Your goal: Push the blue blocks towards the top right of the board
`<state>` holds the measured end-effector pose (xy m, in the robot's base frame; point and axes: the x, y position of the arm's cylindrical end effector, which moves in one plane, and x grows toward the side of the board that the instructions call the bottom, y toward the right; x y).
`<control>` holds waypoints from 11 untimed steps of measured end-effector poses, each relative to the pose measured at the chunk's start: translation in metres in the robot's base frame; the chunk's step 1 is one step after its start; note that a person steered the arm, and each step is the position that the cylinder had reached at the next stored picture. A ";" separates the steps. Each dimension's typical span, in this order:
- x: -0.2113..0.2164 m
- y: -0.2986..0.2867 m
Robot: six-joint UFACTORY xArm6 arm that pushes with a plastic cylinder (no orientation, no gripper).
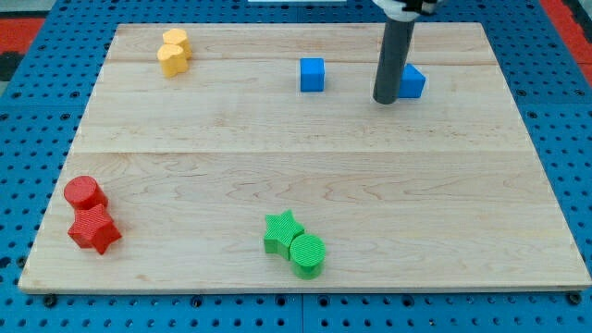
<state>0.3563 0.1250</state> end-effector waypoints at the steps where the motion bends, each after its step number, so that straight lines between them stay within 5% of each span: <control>1: -0.063 0.038; 2: -0.098 0.052; 3: -0.047 0.084; 4: 0.042 -0.004; 5: 0.023 -0.109; 6: -0.024 -0.126; 9: -0.092 -0.117; 10: -0.115 -0.025; 11: -0.078 -0.058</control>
